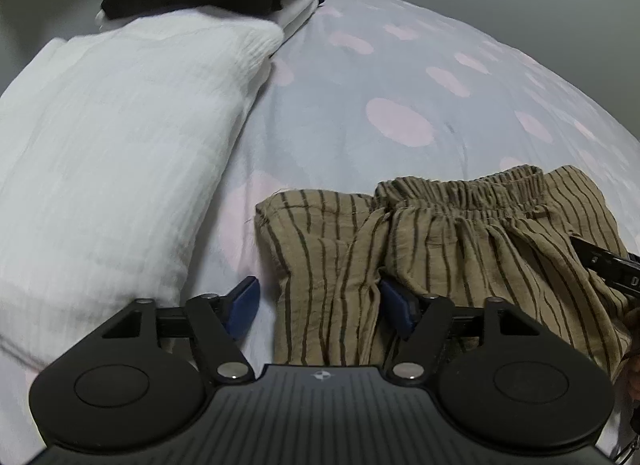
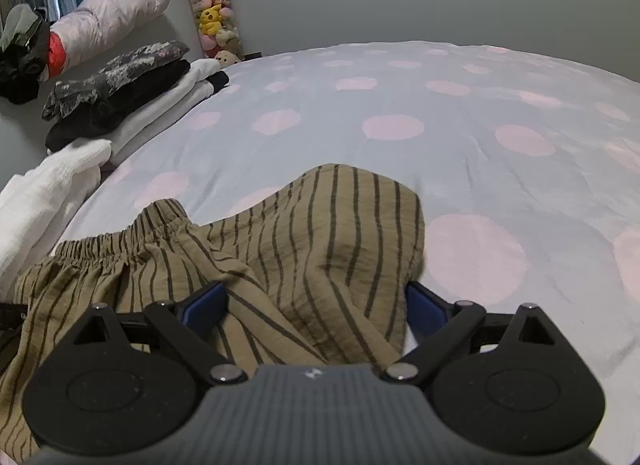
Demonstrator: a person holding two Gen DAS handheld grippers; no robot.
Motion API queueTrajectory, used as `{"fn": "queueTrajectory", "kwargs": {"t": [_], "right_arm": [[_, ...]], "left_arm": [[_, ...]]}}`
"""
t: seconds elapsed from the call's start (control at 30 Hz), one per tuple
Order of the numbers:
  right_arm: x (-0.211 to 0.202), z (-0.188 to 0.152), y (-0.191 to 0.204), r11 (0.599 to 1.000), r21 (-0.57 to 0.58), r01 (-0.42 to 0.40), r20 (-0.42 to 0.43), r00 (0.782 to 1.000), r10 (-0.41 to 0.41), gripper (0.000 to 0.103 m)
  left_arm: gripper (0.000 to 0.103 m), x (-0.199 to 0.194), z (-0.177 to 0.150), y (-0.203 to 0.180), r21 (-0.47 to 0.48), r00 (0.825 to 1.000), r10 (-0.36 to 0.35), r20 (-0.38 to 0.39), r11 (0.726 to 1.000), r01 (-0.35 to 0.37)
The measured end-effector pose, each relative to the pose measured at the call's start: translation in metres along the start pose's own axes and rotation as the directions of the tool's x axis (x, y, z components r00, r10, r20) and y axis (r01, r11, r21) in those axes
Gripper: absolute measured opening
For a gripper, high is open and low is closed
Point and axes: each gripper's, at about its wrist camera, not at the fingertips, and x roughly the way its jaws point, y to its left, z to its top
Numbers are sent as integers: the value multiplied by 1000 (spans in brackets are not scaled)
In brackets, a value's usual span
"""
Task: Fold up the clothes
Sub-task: 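Grasp the striped garment's edge with the left gripper while the right gripper grasps beside it, then lift the striped garment with both grippers toward the white towel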
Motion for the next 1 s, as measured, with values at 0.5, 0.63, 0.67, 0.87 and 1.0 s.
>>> {"fn": "queueTrajectory", "kwargs": {"t": [0.5, 0.63, 0.67, 0.87, 1.0], "right_arm": [[-7, -5, 28, 991, -129, 33, 36, 999, -28, 14], [-18, 0, 37, 987, -146, 65, 74, 996, -55, 12], [-21, 3, 41, 986, -151, 74, 86, 994, -61, 12], [-39, 31, 68, 972, -215, 100, 155, 986, -68, 11], [-44, 62, 94, 954, -287, 89, 193, 981, -34, 11]], "left_arm": [[8, -13, -1, -19, 82, 999, -34, 31, 996, 31], [8, -28, 1, -20, 68, 998, -38, 55, 997, 34], [8, -34, 1, -21, 65, 997, -41, 65, 997, 37], [8, -68, 4, -9, -10, 991, -46, 123, 999, 48], [7, -94, 11, 6, -96, 982, -13, 190, 995, 32]]}}
